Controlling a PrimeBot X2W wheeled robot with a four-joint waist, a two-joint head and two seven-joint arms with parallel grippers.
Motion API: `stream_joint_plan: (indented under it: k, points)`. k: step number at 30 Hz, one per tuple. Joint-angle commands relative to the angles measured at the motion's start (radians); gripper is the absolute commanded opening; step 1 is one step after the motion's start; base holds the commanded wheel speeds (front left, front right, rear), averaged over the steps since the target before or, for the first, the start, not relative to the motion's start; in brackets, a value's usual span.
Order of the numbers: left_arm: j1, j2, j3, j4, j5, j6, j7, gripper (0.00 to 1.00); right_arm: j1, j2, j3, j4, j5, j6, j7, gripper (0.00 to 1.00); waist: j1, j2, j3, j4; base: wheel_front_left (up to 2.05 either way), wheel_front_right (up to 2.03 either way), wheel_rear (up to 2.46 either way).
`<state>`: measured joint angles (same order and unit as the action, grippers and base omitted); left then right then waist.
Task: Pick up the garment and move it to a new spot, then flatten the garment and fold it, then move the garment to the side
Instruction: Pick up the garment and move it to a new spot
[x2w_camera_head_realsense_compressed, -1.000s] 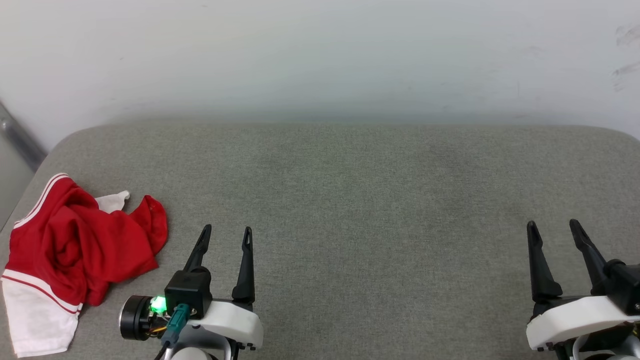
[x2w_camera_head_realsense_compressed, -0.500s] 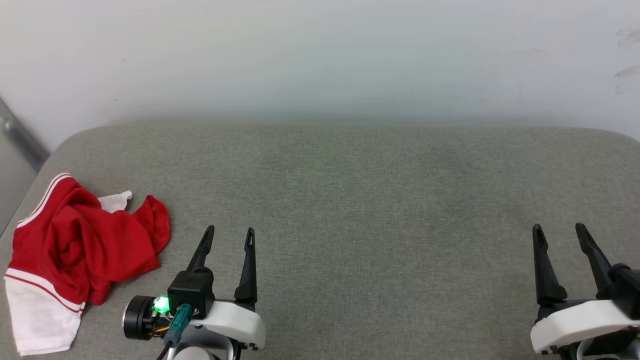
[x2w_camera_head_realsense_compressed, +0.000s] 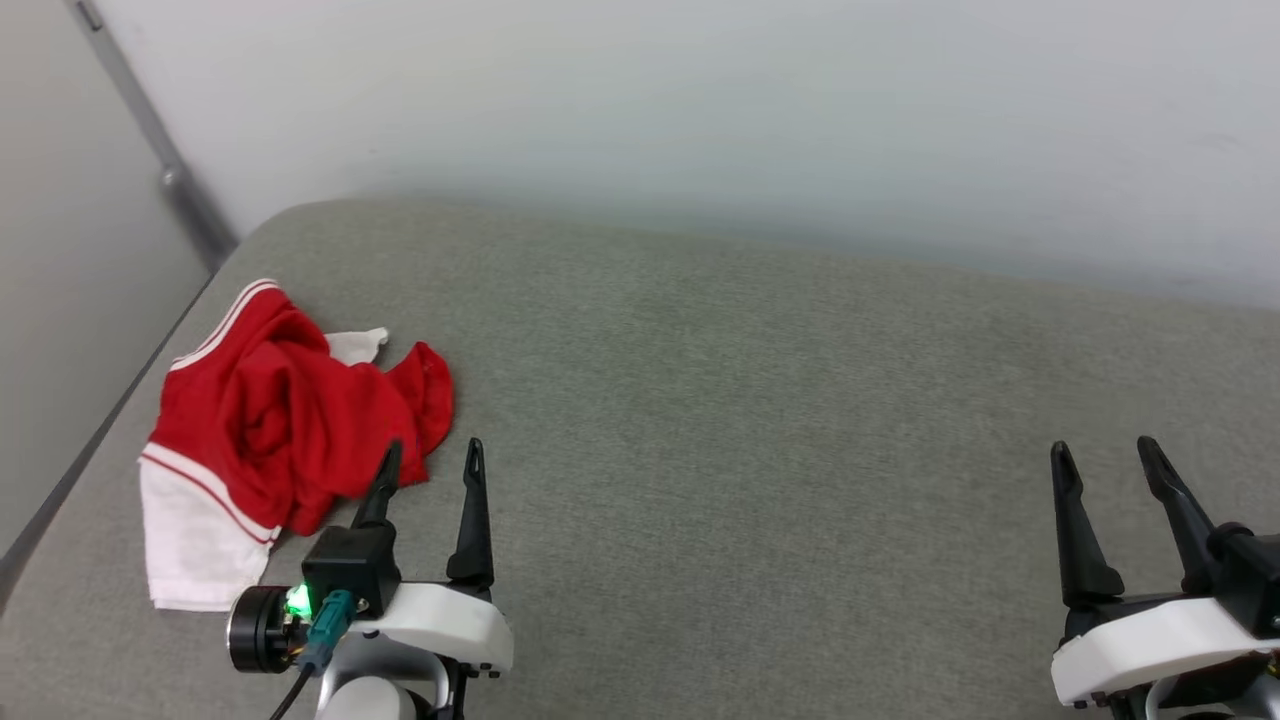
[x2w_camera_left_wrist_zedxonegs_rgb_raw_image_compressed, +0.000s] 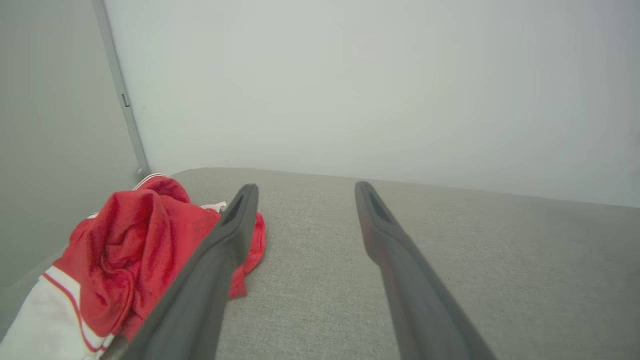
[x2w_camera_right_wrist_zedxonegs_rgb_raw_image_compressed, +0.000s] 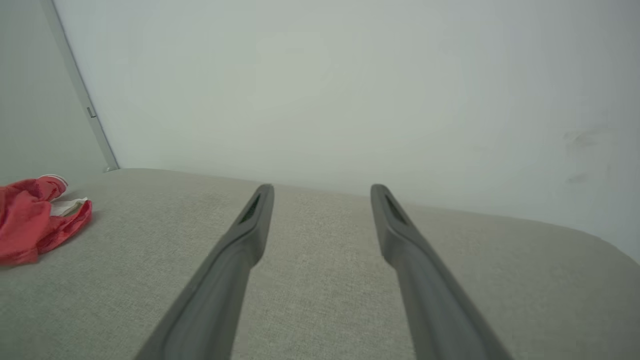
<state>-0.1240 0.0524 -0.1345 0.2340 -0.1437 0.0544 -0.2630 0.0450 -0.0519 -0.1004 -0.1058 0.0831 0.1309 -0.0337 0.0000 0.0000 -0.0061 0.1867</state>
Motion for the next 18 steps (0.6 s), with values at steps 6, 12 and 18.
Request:
stream_joint_plan:
  k: [6,12,18]
  points:
    - [-0.008,-0.002,0.025,-0.004,-0.015,0.007,-0.003,1.00,0.007,0.002,0.023,-0.025,-0.001,0.000,0.012,1.00,0.0000,0.0000,0.013,0.164,0.00,0.00,0.00]
    - [0.005,-0.003,0.044,-0.014,-0.033,0.016,-0.003,1.00,0.005,0.002,0.043,-0.037,0.000,0.000,0.015,1.00,0.0000,0.0000,0.016,0.264,0.00,0.00,0.00]
    - [0.014,-0.003,0.063,-0.021,-0.036,0.017,-0.003,1.00,0.000,0.002,0.051,-0.042,0.000,0.000,0.019,1.00,0.0000,0.0000,0.019,0.317,0.00,0.00,0.00]
